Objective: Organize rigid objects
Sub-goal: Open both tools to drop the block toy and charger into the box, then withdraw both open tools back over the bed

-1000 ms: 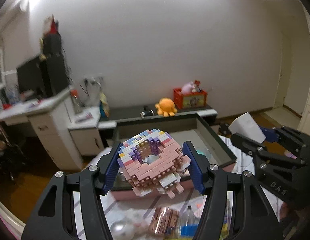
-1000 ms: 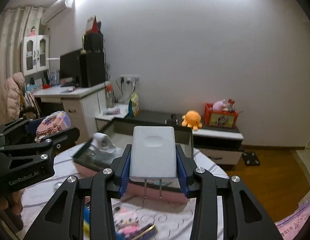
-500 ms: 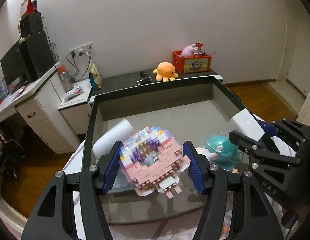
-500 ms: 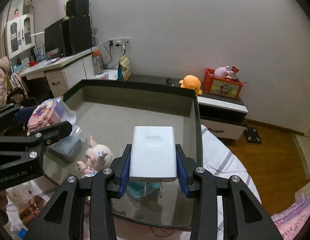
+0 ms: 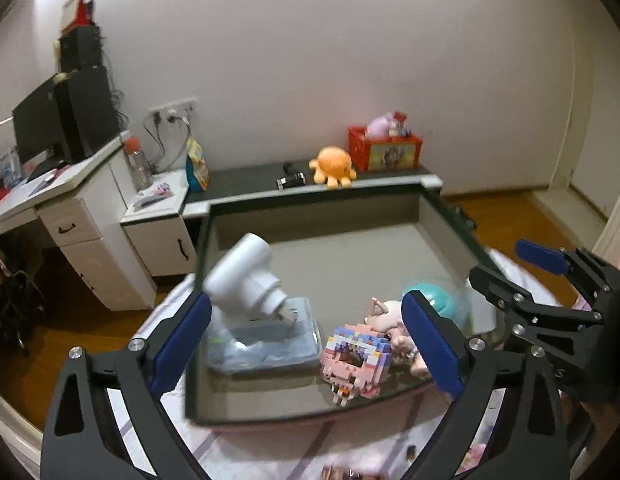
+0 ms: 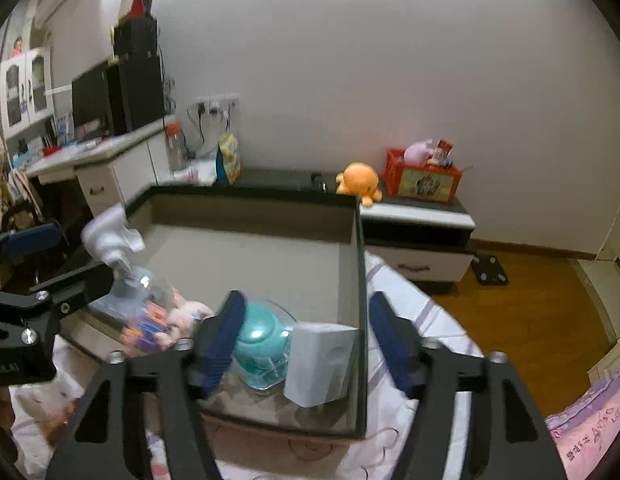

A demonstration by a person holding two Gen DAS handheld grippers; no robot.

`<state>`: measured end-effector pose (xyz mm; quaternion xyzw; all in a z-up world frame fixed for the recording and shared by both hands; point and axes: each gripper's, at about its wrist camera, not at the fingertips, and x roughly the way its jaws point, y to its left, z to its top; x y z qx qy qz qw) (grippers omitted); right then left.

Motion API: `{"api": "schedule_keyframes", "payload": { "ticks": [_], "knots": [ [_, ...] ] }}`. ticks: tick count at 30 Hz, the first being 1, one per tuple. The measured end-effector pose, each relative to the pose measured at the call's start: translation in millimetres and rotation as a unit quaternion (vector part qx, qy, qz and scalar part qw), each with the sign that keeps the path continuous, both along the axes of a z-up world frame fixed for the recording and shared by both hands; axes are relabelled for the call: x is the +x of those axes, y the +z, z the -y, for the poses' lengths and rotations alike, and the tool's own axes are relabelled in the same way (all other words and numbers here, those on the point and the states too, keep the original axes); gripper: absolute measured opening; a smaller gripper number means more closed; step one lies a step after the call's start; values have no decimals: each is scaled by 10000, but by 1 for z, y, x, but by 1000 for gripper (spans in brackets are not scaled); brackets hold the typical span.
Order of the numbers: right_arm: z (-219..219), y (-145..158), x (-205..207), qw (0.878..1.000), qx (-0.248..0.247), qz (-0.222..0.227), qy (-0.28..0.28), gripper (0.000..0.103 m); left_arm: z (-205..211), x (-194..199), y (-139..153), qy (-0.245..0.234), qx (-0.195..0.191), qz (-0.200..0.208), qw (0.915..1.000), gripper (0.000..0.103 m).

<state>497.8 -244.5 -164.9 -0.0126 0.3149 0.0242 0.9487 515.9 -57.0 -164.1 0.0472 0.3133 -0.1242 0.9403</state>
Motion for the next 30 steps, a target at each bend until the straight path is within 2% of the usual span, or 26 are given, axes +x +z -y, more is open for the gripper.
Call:
{"api": "schedule_keyframes", "payload": {
  "ticks": [2, 3, 6, 7, 8, 9, 12, 19, 22, 28, 30],
  "knots": [
    [-2, 14, -15, 9998, 104, 142, 56, 80, -11, -21, 15, 42, -148, 226, 9996, 100],
    [-3, 23, -27, 9995, 172, 236, 98, 81, -16, -34, 22, 93, -196, 361, 9991, 103],
    [-7, 39, -56, 9981, 336, 481, 181, 85, -30, -72, 37, 226, -319, 753, 9964, 103],
    [-9, 45, -73, 9970, 401, 629, 207, 89, -36, -87, 42, 347, -365, 915, 9945, 103],
    [-11, 49, -86, 9958, 448, 770, 206, 99, -44, -107, 48, 494, -487, 1148, 9910, 103],
    [-13, 52, -96, 9948, 472, 877, 211, 103, -47, -117, 49, 530, -528, 1220, 9897, 103],
    [-23, 59, -141, 9914, 485, 1183, 282, 103, -57, -153, 51, 516, -578, 1361, 9877, 103],
    [-38, 55, -217, 9880, 608, 1394, 273, 103, -64, -226, 36, 559, -648, 1389, 9866, 103],
    [-37, 48, -237, 9875, 758, 1356, 273, 103, -64, -248, 32, 486, -530, 1414, 9873, 103],
    [-35, 42, -265, 9882, 725, 1346, 102, 103, -62, -283, 31, 501, -276, 1704, 9837, 103],
    [-36, 41, -272, 9885, 659, 1355, 86, 103, -60, -287, 28, 492, -199, 1687, 9842, 103]
  ]
}}
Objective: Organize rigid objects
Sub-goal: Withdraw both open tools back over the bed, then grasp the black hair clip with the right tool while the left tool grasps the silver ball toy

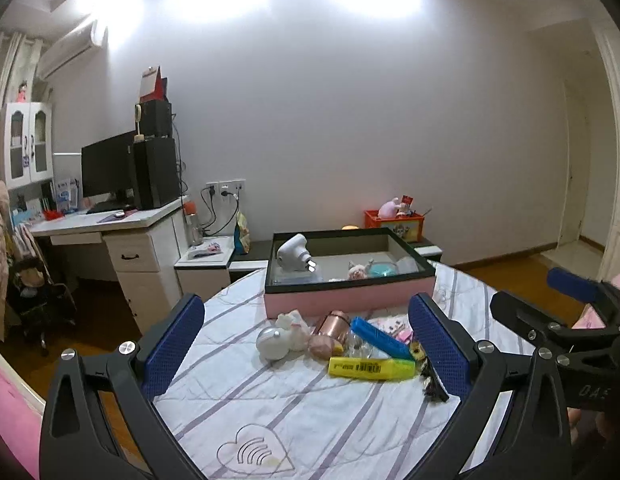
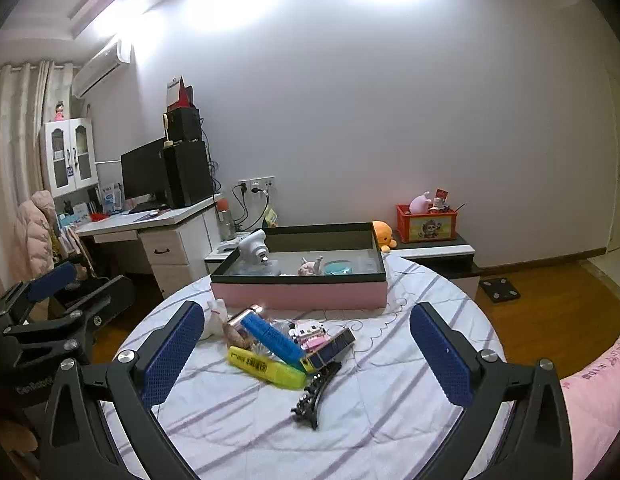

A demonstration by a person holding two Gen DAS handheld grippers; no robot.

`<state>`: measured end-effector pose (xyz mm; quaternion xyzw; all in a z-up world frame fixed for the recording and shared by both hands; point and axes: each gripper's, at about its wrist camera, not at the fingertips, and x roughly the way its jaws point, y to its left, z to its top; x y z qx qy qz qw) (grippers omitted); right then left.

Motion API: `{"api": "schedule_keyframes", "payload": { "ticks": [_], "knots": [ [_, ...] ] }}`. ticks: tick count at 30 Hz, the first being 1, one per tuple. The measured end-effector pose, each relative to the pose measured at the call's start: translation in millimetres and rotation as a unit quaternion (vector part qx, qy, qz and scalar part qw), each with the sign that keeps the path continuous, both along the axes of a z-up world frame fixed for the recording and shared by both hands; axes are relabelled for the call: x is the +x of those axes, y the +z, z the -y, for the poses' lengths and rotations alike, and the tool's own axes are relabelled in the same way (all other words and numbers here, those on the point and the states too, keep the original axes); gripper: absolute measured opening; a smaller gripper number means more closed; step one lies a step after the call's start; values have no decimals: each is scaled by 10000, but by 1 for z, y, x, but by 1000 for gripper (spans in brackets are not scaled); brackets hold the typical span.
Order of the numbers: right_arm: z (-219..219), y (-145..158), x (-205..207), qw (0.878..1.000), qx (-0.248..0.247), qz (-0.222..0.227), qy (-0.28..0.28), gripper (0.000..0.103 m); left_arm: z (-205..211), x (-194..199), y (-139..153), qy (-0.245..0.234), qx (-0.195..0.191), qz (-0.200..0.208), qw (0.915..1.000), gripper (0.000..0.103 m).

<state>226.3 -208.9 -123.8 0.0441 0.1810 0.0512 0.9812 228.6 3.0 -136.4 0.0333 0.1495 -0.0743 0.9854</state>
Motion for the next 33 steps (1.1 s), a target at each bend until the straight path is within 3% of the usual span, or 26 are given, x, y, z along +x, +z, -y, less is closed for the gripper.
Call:
{"api": "schedule_keyframes", "payload": {
  "ticks": [20, 23, 27, 33],
  "knots": [
    [-5, -25, 4, 9990, -89, -442, -5, 103, -2, 17, -38, -70, -102, -805, 9967, 103],
    [-5, -34, 13, 9980, -51, -630, -35, 103, -6, 29, -50, -42, -232, -1085, 9938, 103],
    [-9, -54, 29, 9951, -70, -989, -19, 103, -11, 41, -67, 87, -94, -1314, 9912, 103],
    [-13, -93, 69, 9813, -163, -1917, -1, 103, -23, 59, -95, 164, -211, -1878, 9819, 103]
  ]
}}
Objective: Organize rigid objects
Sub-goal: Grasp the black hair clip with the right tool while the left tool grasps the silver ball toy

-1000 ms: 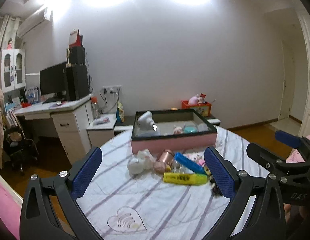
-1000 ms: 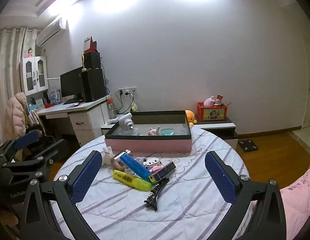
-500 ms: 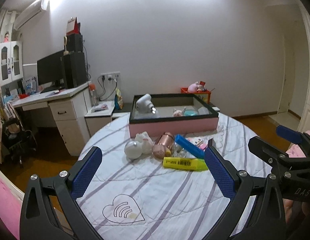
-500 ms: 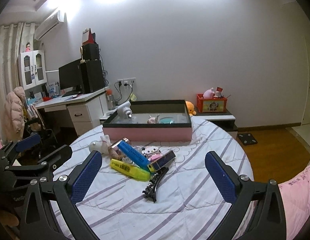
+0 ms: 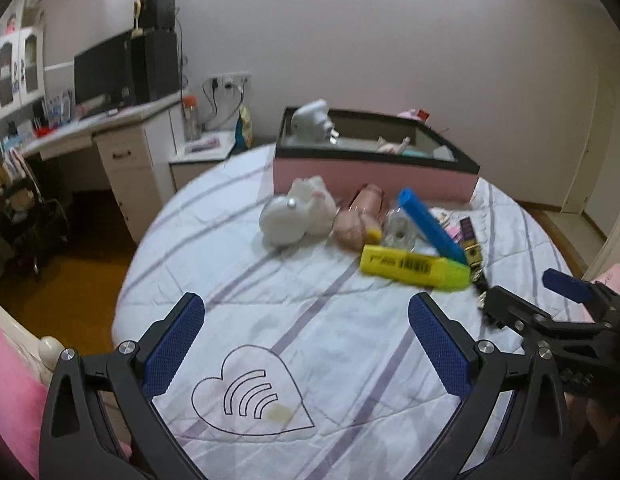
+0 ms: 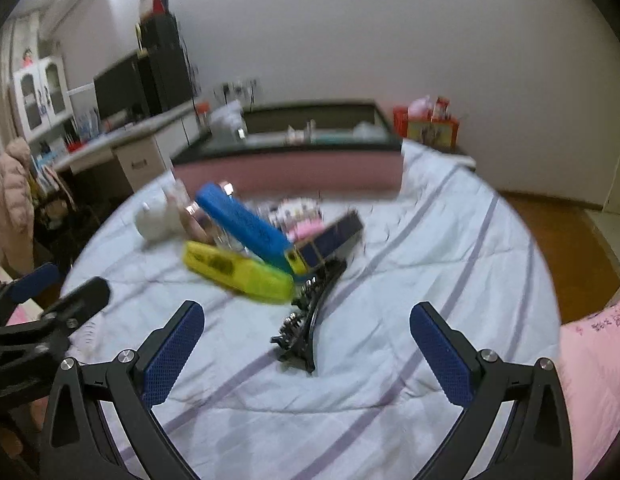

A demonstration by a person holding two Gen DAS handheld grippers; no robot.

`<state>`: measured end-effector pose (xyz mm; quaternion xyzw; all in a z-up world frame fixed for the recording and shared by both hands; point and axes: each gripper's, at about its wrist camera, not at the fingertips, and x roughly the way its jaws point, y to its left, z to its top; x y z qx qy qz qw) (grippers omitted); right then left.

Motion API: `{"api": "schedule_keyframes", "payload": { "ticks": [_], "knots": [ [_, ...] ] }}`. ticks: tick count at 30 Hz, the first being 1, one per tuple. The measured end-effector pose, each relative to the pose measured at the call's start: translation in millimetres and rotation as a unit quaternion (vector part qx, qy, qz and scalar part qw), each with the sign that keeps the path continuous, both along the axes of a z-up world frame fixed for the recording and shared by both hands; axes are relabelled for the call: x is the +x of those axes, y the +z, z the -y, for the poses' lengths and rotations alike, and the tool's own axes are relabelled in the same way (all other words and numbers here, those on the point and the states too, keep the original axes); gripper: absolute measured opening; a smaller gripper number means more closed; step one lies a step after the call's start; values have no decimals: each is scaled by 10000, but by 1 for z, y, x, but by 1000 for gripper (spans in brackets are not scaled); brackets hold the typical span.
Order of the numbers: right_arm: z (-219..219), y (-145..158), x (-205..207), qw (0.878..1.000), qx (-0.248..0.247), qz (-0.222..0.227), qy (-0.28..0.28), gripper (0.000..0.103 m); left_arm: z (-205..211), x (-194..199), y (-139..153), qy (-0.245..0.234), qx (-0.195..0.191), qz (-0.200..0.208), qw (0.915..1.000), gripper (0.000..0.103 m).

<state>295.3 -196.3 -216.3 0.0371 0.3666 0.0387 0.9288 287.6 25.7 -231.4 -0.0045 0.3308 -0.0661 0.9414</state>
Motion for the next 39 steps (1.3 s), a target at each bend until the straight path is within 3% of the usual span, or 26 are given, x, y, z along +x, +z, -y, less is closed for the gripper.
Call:
{"api": "schedule_keyframes", "payload": {
  "ticks": [6, 8, 14, 24, 25, 27, 31, 39],
  "knots": [
    [3, -19, 20, 9988, 12, -482, 68, 102, -3, 7, -8, -36, 63, -127, 9999, 103],
    [6, -24, 25, 9982, -73, -588, 95, 80, -4, 10, -9, -52, 61, -160, 9998, 103],
    [25, -25, 26, 9976, -294, -621, -48, 33, -8, 18, -11, -46, 84, -226, 9997, 103],
    [31, -25, 32, 9979, -237, -592, 132, 30, -23, 49, -9, 11, 244, -280, 9993, 103],
    [31, -25, 32, 9982, -223, -529, 163, 23, -24, 56, -8, 14, 244, -303, 9992, 103],
    [32, -27, 33, 9983, -174, -526, 189, 22, -26, 69, -8, -18, 164, -357, 9992, 103],
    [34, -27, 35, 9983, -93, -513, 242, 22, -22, 104, -18, -173, 147, -749, 9969, 103],
    [37, -27, 37, 9984, 24, -518, 245, 22, -11, 140, -26, -435, 261, -969, 9940, 102]
  ]
}}
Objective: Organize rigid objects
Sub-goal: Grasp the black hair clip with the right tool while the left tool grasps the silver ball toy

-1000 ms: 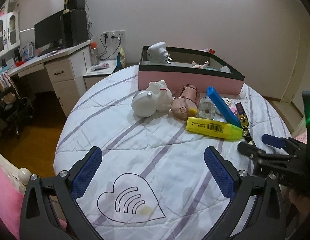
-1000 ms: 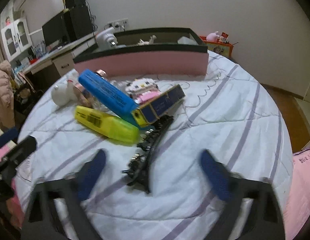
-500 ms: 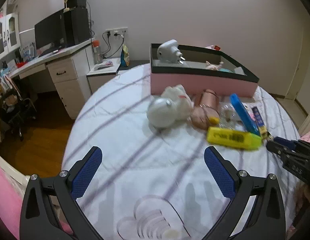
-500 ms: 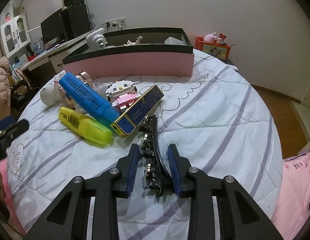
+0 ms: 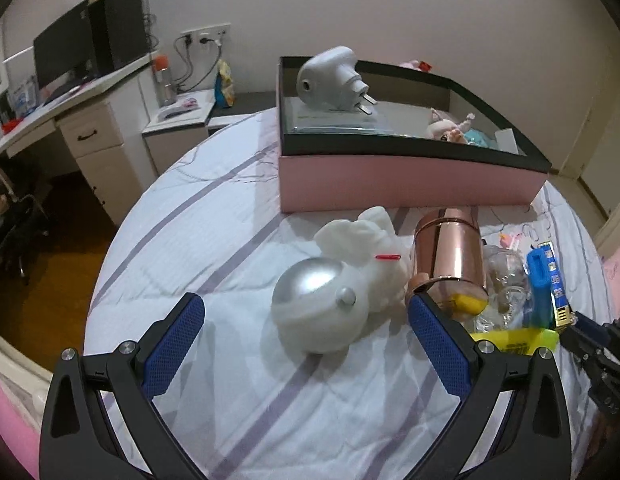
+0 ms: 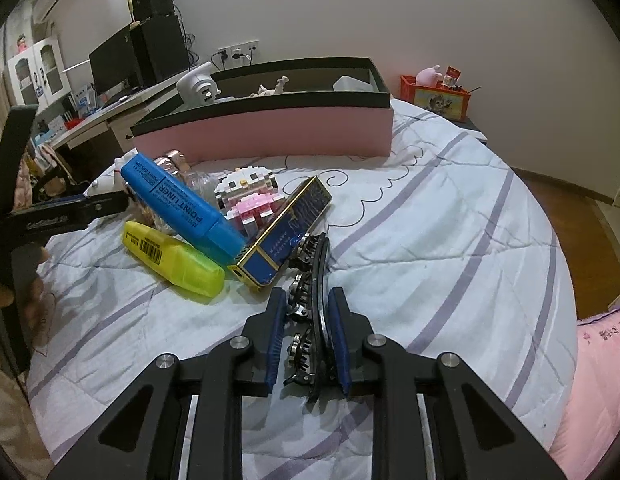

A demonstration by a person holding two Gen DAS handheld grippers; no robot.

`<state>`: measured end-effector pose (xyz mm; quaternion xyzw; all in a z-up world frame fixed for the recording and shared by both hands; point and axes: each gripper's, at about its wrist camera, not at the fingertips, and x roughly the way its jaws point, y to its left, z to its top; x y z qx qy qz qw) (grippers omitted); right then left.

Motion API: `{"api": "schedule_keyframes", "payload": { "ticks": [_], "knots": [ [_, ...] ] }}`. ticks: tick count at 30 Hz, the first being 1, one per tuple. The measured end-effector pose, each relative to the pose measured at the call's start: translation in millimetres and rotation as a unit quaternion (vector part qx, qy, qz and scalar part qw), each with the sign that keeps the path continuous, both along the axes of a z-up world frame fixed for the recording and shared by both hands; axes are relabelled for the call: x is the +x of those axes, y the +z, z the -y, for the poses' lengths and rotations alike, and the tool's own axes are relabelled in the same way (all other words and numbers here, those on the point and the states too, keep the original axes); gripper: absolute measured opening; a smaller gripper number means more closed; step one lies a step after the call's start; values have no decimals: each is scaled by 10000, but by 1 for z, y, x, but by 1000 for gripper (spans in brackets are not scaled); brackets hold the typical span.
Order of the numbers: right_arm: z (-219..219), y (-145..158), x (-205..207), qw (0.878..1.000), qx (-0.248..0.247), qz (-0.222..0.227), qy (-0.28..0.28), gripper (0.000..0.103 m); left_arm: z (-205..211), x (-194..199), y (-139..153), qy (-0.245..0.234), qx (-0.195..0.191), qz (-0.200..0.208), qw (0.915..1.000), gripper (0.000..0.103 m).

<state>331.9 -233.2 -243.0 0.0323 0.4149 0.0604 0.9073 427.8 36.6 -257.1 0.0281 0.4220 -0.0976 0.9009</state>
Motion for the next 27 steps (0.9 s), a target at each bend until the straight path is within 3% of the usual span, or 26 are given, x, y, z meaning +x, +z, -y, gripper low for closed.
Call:
{"api": "schedule_keyframes", "payload": {
  "ticks": [2, 4, 6, 11, 25, 27],
  "knots": [
    [1, 0, 0, 10000, 35, 0, -3, 22, 4, 1, 0, -84, 143, 59, 9998, 98],
    [0, 0, 0, 10000, 53, 1, -7, 22, 8, 2, 0, -264, 155, 50, 9995, 87],
    [0, 0, 0, 10000, 60, 2, -8, 22, 13, 4, -2, -426, 93, -22, 9990, 64],
    [1, 0, 0, 10000, 84, 0, -11, 22, 21, -3, -2, -523, 219, 29, 9984, 46],
    [-1, 0, -8, 10000, -6, 24, 11, 22, 1, -89, -6, 37, 127, 58, 9999, 47],
    [-1, 0, -8, 10000, 13, 26, 4, 22, -2, -91, -7, 14, -18, 71, 10000, 58]
  ]
}}
